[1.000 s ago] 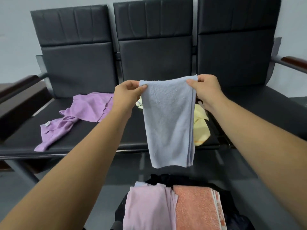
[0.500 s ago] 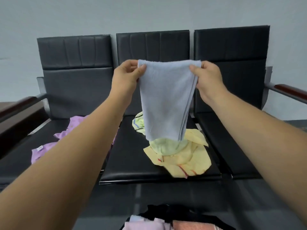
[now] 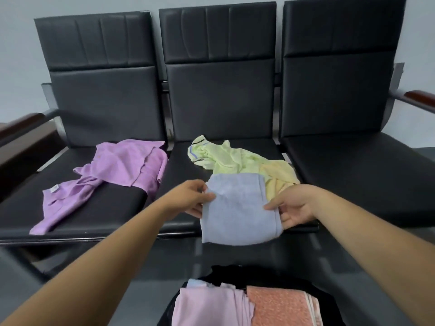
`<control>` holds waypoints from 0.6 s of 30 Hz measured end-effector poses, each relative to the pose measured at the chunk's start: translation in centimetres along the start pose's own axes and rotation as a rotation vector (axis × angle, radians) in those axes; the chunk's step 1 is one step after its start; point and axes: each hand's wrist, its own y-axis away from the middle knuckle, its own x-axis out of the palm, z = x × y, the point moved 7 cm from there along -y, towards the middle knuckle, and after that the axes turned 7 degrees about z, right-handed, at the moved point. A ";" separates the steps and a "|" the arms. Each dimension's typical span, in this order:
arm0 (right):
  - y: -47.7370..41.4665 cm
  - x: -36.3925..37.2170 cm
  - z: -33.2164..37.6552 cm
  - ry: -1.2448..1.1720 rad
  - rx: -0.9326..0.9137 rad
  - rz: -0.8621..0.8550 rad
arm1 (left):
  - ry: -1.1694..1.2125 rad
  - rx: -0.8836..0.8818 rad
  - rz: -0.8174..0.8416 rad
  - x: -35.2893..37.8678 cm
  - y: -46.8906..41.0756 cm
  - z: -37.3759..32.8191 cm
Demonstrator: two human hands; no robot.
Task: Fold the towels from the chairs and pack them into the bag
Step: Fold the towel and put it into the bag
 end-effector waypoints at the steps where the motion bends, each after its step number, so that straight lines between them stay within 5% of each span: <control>1: -0.9 -0.3 0.1 0.005 -0.027 -0.045 | 0.004 -0.019 -0.039 -0.1 -0.7 1.0; 8: -5.1 -2.9 6.8 0.173 -0.508 -0.453 | 0.159 0.091 -0.503 -3.9 -5.4 1.7; 12: -8.2 -3.3 7.9 0.189 -0.539 -0.593 | 0.053 0.041 -0.628 -5.1 -8.5 1.8; 18: -10.2 -3.7 7.6 0.343 -0.388 -0.771 | -0.097 -0.114 -0.544 -4.2 -11.5 3.9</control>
